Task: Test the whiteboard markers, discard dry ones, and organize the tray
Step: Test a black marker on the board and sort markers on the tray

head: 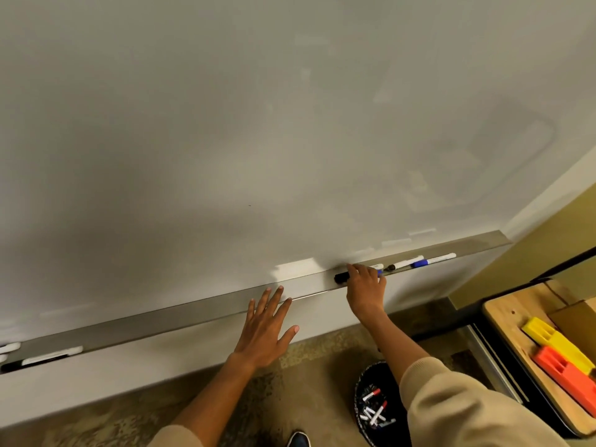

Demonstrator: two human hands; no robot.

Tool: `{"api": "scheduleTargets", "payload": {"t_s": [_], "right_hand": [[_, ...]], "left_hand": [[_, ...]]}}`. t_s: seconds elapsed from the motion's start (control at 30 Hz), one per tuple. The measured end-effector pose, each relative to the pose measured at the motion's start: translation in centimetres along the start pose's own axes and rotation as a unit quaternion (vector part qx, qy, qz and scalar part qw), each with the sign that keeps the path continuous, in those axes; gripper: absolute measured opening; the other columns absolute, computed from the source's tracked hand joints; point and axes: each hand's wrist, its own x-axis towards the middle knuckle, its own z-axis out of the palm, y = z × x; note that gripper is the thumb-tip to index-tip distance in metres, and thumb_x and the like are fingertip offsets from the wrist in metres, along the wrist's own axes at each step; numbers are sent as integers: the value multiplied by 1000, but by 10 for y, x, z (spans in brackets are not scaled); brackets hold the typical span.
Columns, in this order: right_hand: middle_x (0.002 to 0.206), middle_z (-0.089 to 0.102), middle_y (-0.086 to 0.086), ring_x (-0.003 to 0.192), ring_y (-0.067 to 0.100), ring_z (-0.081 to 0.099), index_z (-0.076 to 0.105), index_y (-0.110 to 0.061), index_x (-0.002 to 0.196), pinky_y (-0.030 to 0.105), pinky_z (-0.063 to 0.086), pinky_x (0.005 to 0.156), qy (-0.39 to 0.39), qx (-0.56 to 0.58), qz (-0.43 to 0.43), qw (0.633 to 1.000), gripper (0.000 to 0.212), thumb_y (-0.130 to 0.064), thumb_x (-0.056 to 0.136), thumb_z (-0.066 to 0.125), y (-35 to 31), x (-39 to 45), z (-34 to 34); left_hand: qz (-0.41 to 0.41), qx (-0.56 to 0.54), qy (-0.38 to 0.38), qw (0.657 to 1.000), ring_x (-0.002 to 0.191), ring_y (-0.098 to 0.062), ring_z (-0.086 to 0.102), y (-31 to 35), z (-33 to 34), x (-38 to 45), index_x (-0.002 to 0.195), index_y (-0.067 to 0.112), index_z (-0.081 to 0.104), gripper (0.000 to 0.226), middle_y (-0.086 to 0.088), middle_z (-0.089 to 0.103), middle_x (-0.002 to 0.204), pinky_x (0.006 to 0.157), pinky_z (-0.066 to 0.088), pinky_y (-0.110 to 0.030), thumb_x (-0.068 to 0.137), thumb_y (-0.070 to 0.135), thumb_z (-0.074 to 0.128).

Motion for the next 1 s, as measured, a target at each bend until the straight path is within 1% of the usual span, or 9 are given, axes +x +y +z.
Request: {"api": "scheduleTargets", "payload": {"t_s": [0.17, 0.33, 0.43, 0.5, 0.57, 0.67, 0.83, 0.9, 1.0], "right_hand": [[134, 57, 1, 129, 27, 47, 56, -23, 128, 46, 33, 112, -18, -55, 1, 998, 43, -6, 89, 63, 8, 27, 1], [137, 54, -3, 131, 27, 44, 58, -29, 131, 47, 27, 116, -13, -62, -18, 998, 53, -1, 87, 63, 2, 37, 10], [134, 57, -3, 129, 26, 46, 60, -29, 129, 49, 27, 114, 4, -36, -49, 998, 46, -4, 91, 61, -7, 37, 17], [127, 63, -3, 123, 27, 50, 65, -28, 122, 51, 28, 112, 33, 8, -83, 996, 36, -9, 92, 62, -16, 34, 24], [119, 68, -4, 116, 28, 56, 70, -29, 114, 53, 33, 108, 70, 68, -131, 987, 32, -10, 88, 69, -29, 25, 29], [111, 71, -6, 108, 24, 62, 73, -31, 110, 48, 43, 100, 113, 141, -215, 960, 39, -7, 79, 79, -54, 7, 31], [105, 71, -7, 105, 22, 63, 73, -31, 105, 46, 45, 96, 144, 192, -280, 929, 25, -18, 84, 77, -97, -22, 29], [103, 71, -7, 104, 21, 62, 73, -29, 105, 45, 46, 94, 167, 199, -292, 920, 22, -20, 86, 76, -110, -32, 26], [103, 71, -6, 102, 22, 63, 74, -27, 103, 46, 46, 92, 200, 208, -292, 912, 21, -18, 85, 77, -124, -40, 17]], "left_hand": [[-10, 0, -14, 1000, 148, -16, -19, 6, -6, 6, 154, 32, 12, 85, 6, -14, 162, 122, -8, -44, 82, 76, -3], [-25, -24, -4, 999, 150, -14, -11, 4, -10, 9, 154, 31, 17, 83, 6, -5, 164, 123, -4, -44, 84, 73, 1], [-29, -52, 3, 998, 151, -15, -4, 2, -13, 7, 153, 30, 21, 88, 6, 3, 164, 121, -3, -36, 82, 76, -2], [-38, -79, 10, 996, 150, -16, 7, -1, -14, 5, 151, 29, 27, 90, 4, 15, 162, 121, 7, -33, 81, 78, -2], [-63, -118, 20, 991, 146, -17, 21, -6, -16, 5, 149, 27, 32, 79, 3, 28, 158, 118, 20, -31, 88, 74, 13], [-89, -179, 46, 979, 136, -15, 38, -13, -20, 6, 147, 26, 37, 55, 3, 43, 147, 110, 35, -29, 98, 51, 43], [-83, -209, 68, 972, 102, -10, 59, -29, -43, 5, 134, 26, 49, 40, 5, 61, 116, 83, 52, -22, 99, 44, 47], [-65, -189, 79, 977, 86, -12, 63, -37, -53, 4, 121, 22, 58, 30, 3, 67, 102, 68, 48, -15, 99, 40, 49], [-49, -161, 90, 982, 74, -12, 61, -48, -66, -2, 113, 18, 60, 26, 2, 66, 89, 58, 41, -14, 99, 37, 51]]}}
